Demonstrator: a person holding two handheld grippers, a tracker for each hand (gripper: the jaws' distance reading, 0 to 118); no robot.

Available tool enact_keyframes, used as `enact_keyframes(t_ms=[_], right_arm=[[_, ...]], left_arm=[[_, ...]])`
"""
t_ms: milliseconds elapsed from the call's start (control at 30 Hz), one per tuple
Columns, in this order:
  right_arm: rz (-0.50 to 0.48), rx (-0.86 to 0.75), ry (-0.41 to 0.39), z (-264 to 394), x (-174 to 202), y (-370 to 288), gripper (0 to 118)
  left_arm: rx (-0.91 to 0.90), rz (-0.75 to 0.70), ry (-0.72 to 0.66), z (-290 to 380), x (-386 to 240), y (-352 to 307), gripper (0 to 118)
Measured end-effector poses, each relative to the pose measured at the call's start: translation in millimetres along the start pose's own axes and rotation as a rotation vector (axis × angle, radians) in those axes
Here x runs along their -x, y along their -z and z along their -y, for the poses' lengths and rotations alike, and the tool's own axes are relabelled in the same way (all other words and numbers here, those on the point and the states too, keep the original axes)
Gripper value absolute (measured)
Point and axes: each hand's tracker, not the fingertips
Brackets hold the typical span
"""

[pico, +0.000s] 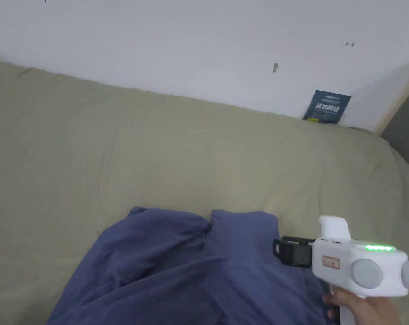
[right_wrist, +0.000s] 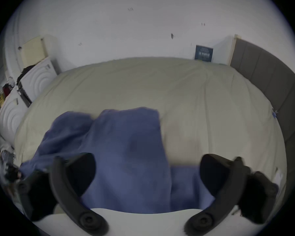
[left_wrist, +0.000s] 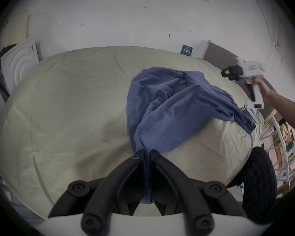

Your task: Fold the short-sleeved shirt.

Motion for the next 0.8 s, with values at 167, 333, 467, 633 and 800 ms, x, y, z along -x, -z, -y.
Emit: enact_keyframes(t_ms=[167, 333, 467, 633, 800], right_arm=[[0.054, 0.024, -0.017, -39.1, -7.0, 82.6, 117], [0.024, 0.072, -0.077, -36.0, -1.8, 114.9, 117], [-0.08, 0.044, -0.177, -21.6, 9.6, 104.2, 16], [-0.095, -0.011, -0.161, -18.7, 12.7, 54.8, 1], [-0.134, -0.158, -0.162, -43.4, 21.0, -47.5, 1]], left_arm=[[0.0, -0.001, -0.042, -4.2, -6.3, -0.2, 7], [0.012, -0.01, -0.063, -6.6, -5.2, 7.7, 7], [0.023, -0.022, -0.06, -8.4, -2.7, 15.1, 7], [-0.034, -0.074, -0.107, -18.1, 0.7, 23.2, 7], [-0.131, -0.066, -0.151, -52.8, -8.4, 21.6, 7]])
